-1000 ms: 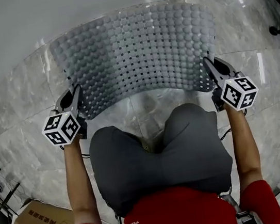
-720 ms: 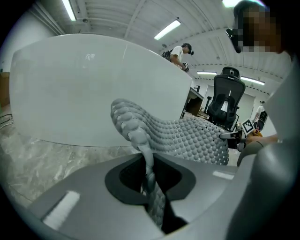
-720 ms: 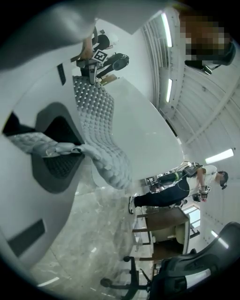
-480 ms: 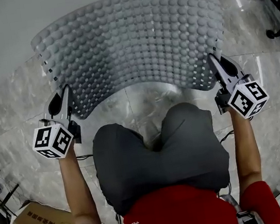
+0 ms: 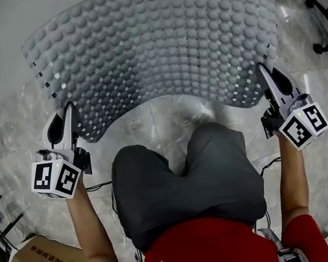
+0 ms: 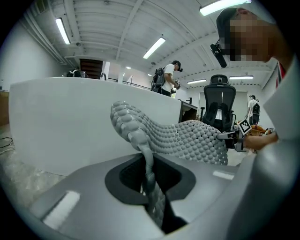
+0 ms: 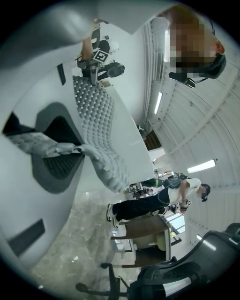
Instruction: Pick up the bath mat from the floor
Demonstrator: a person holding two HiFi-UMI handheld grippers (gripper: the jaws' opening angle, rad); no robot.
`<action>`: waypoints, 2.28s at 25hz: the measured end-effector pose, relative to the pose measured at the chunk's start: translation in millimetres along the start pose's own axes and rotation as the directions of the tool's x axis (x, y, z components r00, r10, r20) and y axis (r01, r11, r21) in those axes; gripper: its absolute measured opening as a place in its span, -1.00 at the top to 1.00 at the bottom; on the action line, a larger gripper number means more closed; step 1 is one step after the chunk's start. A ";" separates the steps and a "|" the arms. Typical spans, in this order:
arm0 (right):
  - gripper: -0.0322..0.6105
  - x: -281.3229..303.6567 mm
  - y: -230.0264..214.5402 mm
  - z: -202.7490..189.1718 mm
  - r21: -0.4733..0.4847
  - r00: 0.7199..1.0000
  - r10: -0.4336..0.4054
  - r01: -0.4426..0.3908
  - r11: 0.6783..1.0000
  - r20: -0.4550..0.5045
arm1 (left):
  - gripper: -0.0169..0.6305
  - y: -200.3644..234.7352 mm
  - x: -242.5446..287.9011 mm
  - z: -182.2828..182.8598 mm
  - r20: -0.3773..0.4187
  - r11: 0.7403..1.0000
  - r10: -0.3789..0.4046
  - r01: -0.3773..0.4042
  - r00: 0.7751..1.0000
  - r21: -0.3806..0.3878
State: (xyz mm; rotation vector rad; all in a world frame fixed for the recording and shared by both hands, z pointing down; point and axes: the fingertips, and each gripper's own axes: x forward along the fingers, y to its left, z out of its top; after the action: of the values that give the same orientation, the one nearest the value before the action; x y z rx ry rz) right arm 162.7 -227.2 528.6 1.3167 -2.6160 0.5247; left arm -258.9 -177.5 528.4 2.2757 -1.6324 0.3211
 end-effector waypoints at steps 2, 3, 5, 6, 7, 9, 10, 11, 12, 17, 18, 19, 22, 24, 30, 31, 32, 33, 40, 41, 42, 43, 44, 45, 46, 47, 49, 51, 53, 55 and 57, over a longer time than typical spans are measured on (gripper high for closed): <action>0.77 -1.4 7.3 15.6 -0.014 1.000 0.006 -0.006 1.000 0.018 | 0.82 1.9 -7.6 13.5 0.014 1.000 0.010 -0.010 1.000 0.007; 0.77 -1.8 10.1 20.7 -0.019 1.000 0.011 -0.010 1.000 0.027 | 0.82 2.8 -10.5 18.2 0.021 1.000 0.012 -0.012 1.000 0.011; 0.77 -2.8 14.7 27.6 -0.025 0.999 0.019 -0.018 1.000 0.045 | 0.82 4.9 -15.5 24.8 0.037 1.000 0.017 -0.017 0.999 0.017; 0.77 -3.5 17.1 30.5 -0.027 0.998 0.023 -0.021 0.999 0.055 | 0.82 6.3 -18.0 27.7 0.046 1.000 0.019 -0.020 0.999 0.019; 0.77 -4.2 19.6 33.3 -0.030 0.998 0.025 -0.023 0.999 0.064 | 0.82 8.0 -20.4 30.5 0.058 1.000 0.020 -0.021 0.998 0.021; 0.77 -5.1 23.3 37.8 -0.035 0.996 0.028 -0.025 0.999 0.083 | 0.82 10.7 -24.0 34.7 0.081 0.999 0.022 -0.024 0.996 0.026; 0.77 -5.3 23.5 38.6 -0.036 0.996 0.028 -0.025 0.999 0.090 | 0.82 10.9 -24.6 35.3 0.091 0.999 0.022 -0.024 0.996 0.028; 0.77 -5.1 22.2 37.8 -0.034 0.995 0.029 -0.026 0.999 0.096 | 0.82 10.2 -23.9 34.8 0.098 0.999 0.021 -0.024 0.995 0.028; 0.77 -4.6 19.7 35.8 -0.031 0.994 0.030 -0.027 0.999 0.102 | 0.82 9.0 -22.1 33.6 0.104 0.999 0.019 -0.022 0.994 0.029; 0.77 -2.6 11.5 27.9 -0.018 0.994 0.029 -0.027 0.999 0.101 | 0.82 5.2 -13.8 29.3 0.109 1.000 0.008 -0.011 0.994 0.027; 0.77 -3.0 12.2 28.4 -0.018 0.995 0.027 -0.026 1.000 0.092 | 0.82 5.2 -14.1 29.2 0.105 1.000 0.006 -0.008 0.994 0.021; 0.77 -3.5 12.8 29.1 -0.017 0.996 0.026 -0.024 1.000 0.085 | 0.82 5.4 -14.6 29.4 0.103 1.000 0.003 -0.005 0.995 0.014; 0.77 -5.1 12.5 28.4 -0.003 0.997 0.021 -0.021 1.000 0.079 | 0.82 5.0 -16.2 30.3 0.102 1.000 0.001 -0.001 0.995 -0.003; 0.77 -7.4 9.8 24.6 0.014 0.995 0.022 -0.023 1.000 0.093 | 0.82 1.7 -17.0 32.0 0.104 1.000 0.002 -0.002 0.995 0.000; 0.77 -15.3 -0.1 14.7 0.068 0.983 0.048 -0.061 0.996 0.177 | 0.82 -19.4 -20.1 50.3 0.122 0.998 0.011 -0.019 0.992 0.067; 0.77 -14.1 1.1 14.8 0.069 0.983 0.050 -0.063 0.996 0.175 | 0.82 -19.0 -19.9 49.0 0.123 0.998 0.010 -0.018 0.992 0.061; 0.77 -11.6 3.6 15.3 0.067 0.984 0.051 -0.063 0.996 0.169 | 0.82 -16.4 -19.5 45.8 0.123 0.999 0.009 -0.015 0.992 0.048; 0.77 -8.4 7.0 16.1 0.063 0.986 0.050 -0.061 0.996 0.159 | 0.82 -12.2 -19.0 41.9 0.123 0.999 0.008 -0.012 0.992 0.032; 0.77 -5.4 10.8 28.1 0.077 0.990 0.043 -0.053 0.996 0.131 | 0.83 -6.0 -17.5 38.9 0.107 1.000 0.006 -0.004 0.994 -0.024; 0.77 -5.8 10.3 28.9 0.085 0.990 0.045 -0.056 0.995 0.133 | 0.83 -7.4 -17.9 40.7 0.106 1.000 0.008 -0.006 0.994 -0.023; 0.77 -5.5 10.3 28.9 0.093 0.990 0.048 -0.060 0.994 0.136 | 0.83 -8.4 -18.6 42.4 0.104 1.000 0.010 -0.008 0.994 -0.021; 0.77 -5.2 10.6 28.7 0.098 0.989 0.051 -0.065 0.993 0.137 | 0.83 -9.0 -19.3 43.6 0.104 1.000 0.011 -0.009 0.994 -0.019; 0.77 -5.1 11.3 28.8 0.101 0.989 0.054 -0.069 0.993 0.139 | 0.83 -9.3 -19.8 44.0 0.106 1.000 0.011 -0.009 0.994 -0.019; 0.77 -5.1 12.5 29.3 0.103 0.988 0.057 -0.072 0.992 0.140 | 0.83 -9.1 -20.4 43.7 0.109 1.000 0.009 -0.007 0.994 -0.022; 0.77 -5.2 14.3 30.1 0.103 0.988 0.059 -0.074 0.992 0.142 | 0.83 -8.4 -20.9 42.9 0.114 1.000 0.007 -0.003 0.994 -0.028; 0.77 -5.2 16.6 31.2 0.103 0.988 0.061 -0.076 0.992 0.144 | 0.83 -7.1 -21.4 41.6 0.120 0.999 0.002 0.002 0.993 -0.037; 0.77 -5.0 20.9 34.6 0.091 0.987 0.060 -0.074 0.993 0.146 | 0.83 -4.7 -20.6 37.9 0.140 0.998 -0.009 0.017 0.990 -0.058; 0.77 -3.8 22.3 40.1 0.064 0.987 0.058 -0.068 0.996 0.151 | 0.83 -3.0 -16.9 34.3 0.169 0.997 -0.022 0.034 0.985 -0.072; 0.77 -4.0 23.5 43.9 0.053 0.986 0.057 -0.066 0.996 0.157 | 0.83 -2.4 -16.5 33.9 0.180 0.996 -0.030 0.044 0.983 -0.075; 0.77 -9.4 24.8 47.3 0.061 0.986 0.057 -0.068 0.996 0.159 | 0.83 -5.2 -21.9 37.6 0.173 0.996 -0.031 0.046 0.984 -0.080; 0.77 -19.7 24.5 53.7 0.076 0.985 0.055 -0.068 0.995 0.161 | 0.83 -11.5 -28.7 45.0 0.164 0.995 -0.031 0.046 0.986 -0.089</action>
State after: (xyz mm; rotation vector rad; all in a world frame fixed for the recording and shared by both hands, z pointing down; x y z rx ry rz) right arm 155.4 -219.5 467.3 1.3579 -2.7996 0.5629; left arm -257.4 -166.3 475.0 2.3121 -1.6411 0.0500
